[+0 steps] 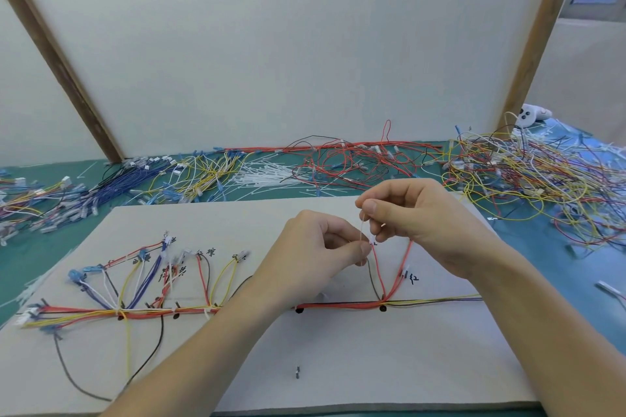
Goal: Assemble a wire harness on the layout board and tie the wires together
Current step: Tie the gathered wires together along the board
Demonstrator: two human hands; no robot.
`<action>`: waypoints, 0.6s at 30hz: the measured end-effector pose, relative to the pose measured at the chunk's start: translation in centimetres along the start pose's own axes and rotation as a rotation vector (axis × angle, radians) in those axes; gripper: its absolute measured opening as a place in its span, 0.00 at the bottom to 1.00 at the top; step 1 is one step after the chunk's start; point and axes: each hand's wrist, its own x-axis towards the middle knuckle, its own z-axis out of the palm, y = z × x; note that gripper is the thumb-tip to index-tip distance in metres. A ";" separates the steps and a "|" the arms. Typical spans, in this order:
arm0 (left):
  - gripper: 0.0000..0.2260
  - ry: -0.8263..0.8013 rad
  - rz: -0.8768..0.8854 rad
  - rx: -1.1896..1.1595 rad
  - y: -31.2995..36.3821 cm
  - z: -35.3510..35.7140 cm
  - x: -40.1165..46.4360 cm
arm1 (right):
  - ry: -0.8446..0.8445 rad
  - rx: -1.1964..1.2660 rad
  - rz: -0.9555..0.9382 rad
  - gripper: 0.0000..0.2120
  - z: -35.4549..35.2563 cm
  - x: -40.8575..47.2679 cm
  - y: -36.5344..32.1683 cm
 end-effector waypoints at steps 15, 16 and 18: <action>0.02 -0.080 -0.028 0.043 -0.9 1.2 -0.1 | 0.106 -0.239 0.123 0.02 -2.3 -0.2 -1.1; 0.02 -0.081 -0.031 0.046 -0.9 1.3 -0.1 | 0.115 -0.249 0.131 0.02 -2.5 -0.3 -1.1; 0.02 -0.065 -0.027 0.053 -0.9 1.5 0.0 | 0.118 -0.241 0.152 0.02 -2.6 -0.3 -1.2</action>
